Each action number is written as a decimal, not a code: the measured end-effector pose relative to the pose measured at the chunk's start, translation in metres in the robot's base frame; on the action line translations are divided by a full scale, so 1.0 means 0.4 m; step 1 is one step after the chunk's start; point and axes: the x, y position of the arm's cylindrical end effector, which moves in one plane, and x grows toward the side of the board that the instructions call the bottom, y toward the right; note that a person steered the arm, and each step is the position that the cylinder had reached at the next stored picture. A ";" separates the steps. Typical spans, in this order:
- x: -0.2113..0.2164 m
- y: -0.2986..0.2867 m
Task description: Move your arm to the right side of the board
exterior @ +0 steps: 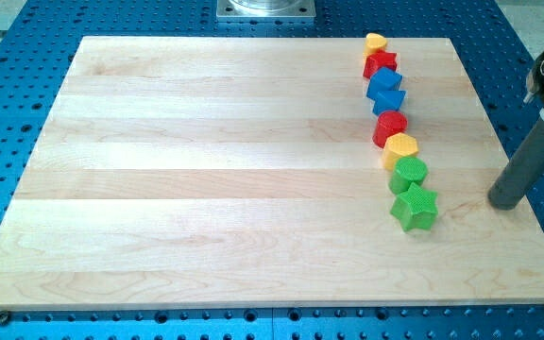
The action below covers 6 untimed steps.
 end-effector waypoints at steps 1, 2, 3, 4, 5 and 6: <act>0.000 0.000; 0.003 0.010; 0.011 0.046; 0.015 0.045; 0.015 0.045; 0.015 0.045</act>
